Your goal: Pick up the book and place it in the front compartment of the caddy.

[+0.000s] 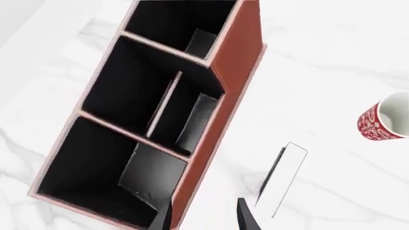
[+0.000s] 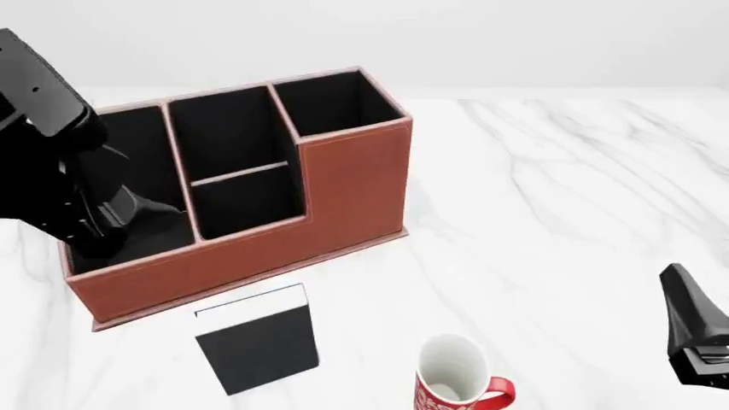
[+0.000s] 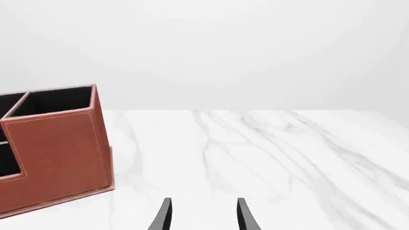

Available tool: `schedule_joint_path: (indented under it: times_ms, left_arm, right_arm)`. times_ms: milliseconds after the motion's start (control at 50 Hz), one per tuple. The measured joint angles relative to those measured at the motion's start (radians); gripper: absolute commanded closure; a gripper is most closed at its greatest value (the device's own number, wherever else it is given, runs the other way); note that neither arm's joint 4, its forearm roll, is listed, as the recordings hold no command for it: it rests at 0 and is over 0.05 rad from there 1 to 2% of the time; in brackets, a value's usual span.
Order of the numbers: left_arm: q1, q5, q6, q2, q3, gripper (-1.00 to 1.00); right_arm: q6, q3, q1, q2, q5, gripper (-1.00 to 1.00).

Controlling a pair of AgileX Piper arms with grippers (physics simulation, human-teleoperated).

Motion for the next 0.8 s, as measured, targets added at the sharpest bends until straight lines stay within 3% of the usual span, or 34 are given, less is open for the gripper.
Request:
schedule_joint_path:
  times_ms: [420,800]
  left_arm:
    - [-0.028,0.109,0.080,0.125,-0.050,-1.00]
    - [-0.115,0.114,0.049,0.241,-0.081,-1.00]
  right_arm:
    - [0.000,-0.001,0.000,0.005,-0.004,-1.00]
    - [0.000,-0.002,0.000,0.001,0.001,-1.00]
